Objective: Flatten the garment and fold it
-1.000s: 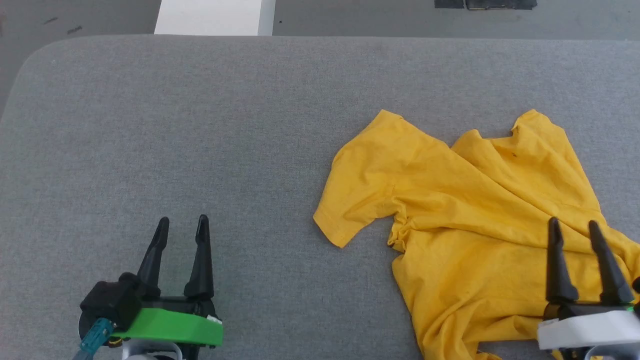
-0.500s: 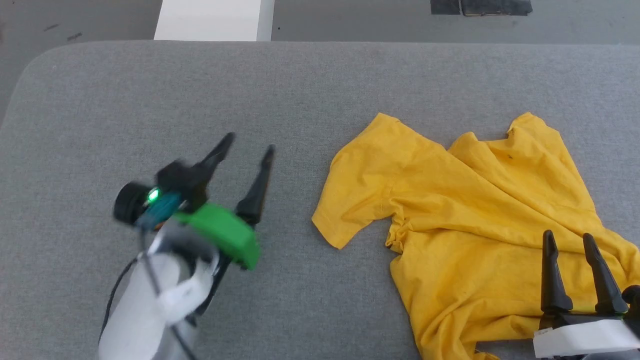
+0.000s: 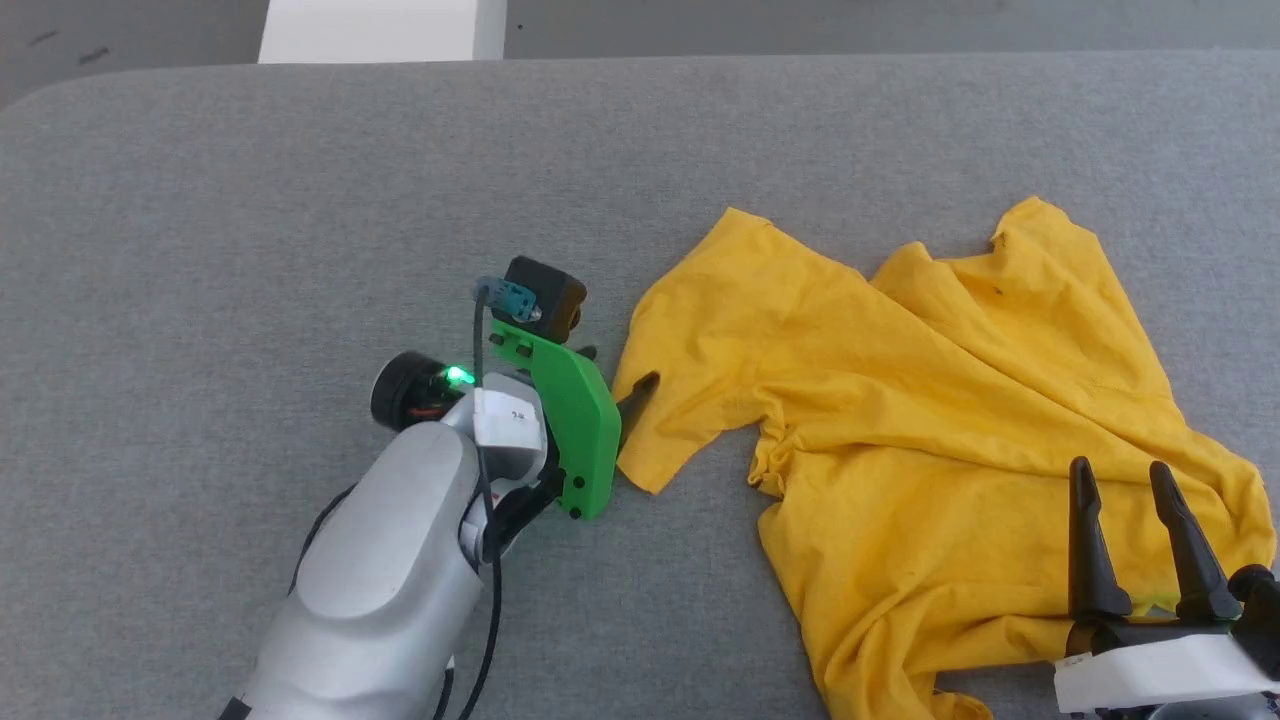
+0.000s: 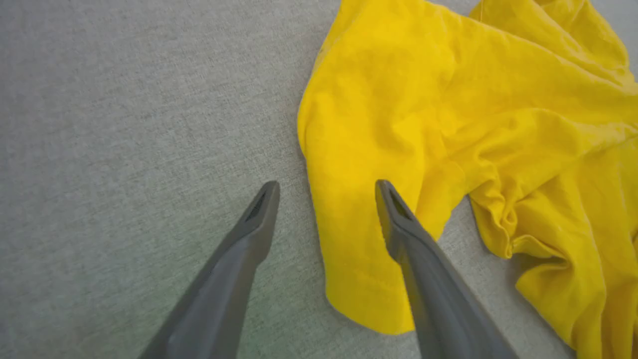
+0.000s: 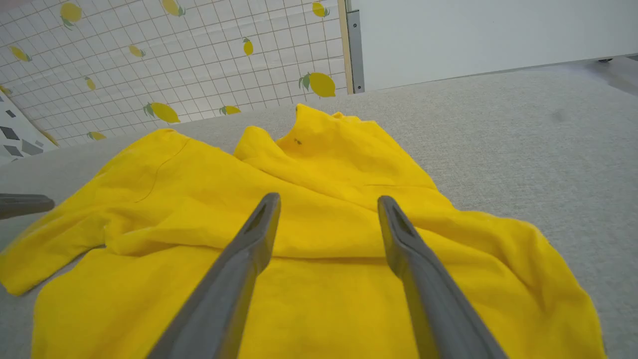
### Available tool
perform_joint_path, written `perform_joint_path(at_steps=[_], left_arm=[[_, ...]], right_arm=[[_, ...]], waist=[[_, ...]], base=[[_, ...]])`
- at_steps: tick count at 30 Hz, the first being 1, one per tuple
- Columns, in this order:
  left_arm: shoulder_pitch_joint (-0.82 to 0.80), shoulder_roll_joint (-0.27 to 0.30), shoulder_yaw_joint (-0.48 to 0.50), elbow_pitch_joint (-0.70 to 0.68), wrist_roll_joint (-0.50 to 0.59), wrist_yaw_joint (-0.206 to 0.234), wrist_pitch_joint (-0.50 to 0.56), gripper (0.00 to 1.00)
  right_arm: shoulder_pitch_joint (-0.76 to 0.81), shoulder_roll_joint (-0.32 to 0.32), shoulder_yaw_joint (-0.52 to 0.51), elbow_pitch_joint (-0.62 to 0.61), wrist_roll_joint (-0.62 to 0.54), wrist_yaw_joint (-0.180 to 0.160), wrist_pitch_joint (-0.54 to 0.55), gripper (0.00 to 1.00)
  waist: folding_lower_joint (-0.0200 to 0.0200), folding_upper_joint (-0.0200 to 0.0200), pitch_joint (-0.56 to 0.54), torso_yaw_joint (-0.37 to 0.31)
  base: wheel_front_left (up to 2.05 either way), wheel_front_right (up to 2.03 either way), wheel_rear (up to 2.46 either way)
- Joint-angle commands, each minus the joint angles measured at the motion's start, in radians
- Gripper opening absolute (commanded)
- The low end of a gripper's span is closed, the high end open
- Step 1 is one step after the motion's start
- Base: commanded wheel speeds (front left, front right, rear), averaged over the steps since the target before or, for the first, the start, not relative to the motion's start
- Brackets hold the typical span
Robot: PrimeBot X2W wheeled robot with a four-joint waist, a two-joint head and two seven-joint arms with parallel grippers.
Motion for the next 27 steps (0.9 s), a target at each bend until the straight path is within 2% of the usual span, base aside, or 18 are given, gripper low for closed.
perform_joint_path(at_steps=[1, 8, 9, 10, 11, 14, 18, 21, 26, 27], left_arm=[[-0.023, -0.002, -0.005, 0.026, -0.001, -0.005, 0.009, 1.0], [-0.017, -0.013, -0.024, 0.144, 0.015, 0.019, 0.002, 1.0], [-0.014, -0.015, -0.032, 0.161, 0.021, 0.019, -0.009, 0.79], [-0.011, -0.019, -0.035, 0.172, 0.022, 0.017, -0.02, 0.49], [-0.008, -0.024, -0.037, 0.182, 0.018, 0.015, -0.036, 0.0], [-0.012, -0.024, -0.039, 0.182, 0.008, 0.008, -0.085, 0.0], [-0.011, 0.025, -0.006, 0.13, 0.002, 0.005, -0.173, 0.0], [0.026, 0.106, 0.047, 0.072, 0.003, 0.031, -0.216, 0.0], [0.149, 0.274, 0.156, 0.019, 0.008, 0.132, -0.221, 0.0], [0.172, 0.294, 0.167, 0.018, 0.011, 0.149, -0.218, 0.32]], right_arm=[[-0.015, 0.001, 0.002, -0.003, -0.011, -0.001, -0.001, 1.0], [-0.016, 0.001, 0.003, 0.0, -0.006, -0.001, -0.004, 1.0], [-0.016, 0.001, 0.003, 0.002, -0.005, -0.001, -0.005, 1.0], [-0.015, 0.001, 0.003, 0.003, -0.005, -0.001, -0.006, 1.0], [-0.014, 0.001, 0.002, 0.004, -0.004, -0.001, -0.006, 1.0], [-0.008, 0.001, -0.006, 0.006, -0.003, -0.001, -0.007, 1.0], [0.003, 0.001, -0.019, 0.006, -0.008, -0.001, -0.004, 1.0], [0.014, 0.001, -0.03, 0.004, -0.01, -0.001, -0.001, 1.0], [0.026, 0.001, -0.039, 0.002, -0.014, -0.001, 0.01, 1.0], [0.027, 0.001, -0.04, 0.002, -0.015, -0.001, 0.012, 1.0]], waist=[[0.0, 0.0, 0.013, -0.016], [0.0, 0.0, 0.016, -0.038], [0.0, 0.0, 0.013, -0.039], [0.0, 0.0, 0.011, -0.04], [0.0, 0.0, 0.008, -0.038], [0.0, 0.0, -0.004, -0.029], [0.0, 0.0, -0.023, -0.016], [0.0, 0.0, -0.031, -0.005], [0.0, 0.0, -0.034, 0.012], [0.0, 0.0, -0.033, 0.015]], base=[[0.0, 0.0, 0.0], [0.0, 0.0, 0.0], [0.0, 0.0, 0.0], [0.0, 0.0, 0.0], [0.0, 0.0, 0.0], [0.0, 0.0, 0.0], [0.0, 0.0, 0.0], [0.0, 0.0, 0.0], [0.0, 0.0, 0.0], [0.0, 0.0, 0.0]])
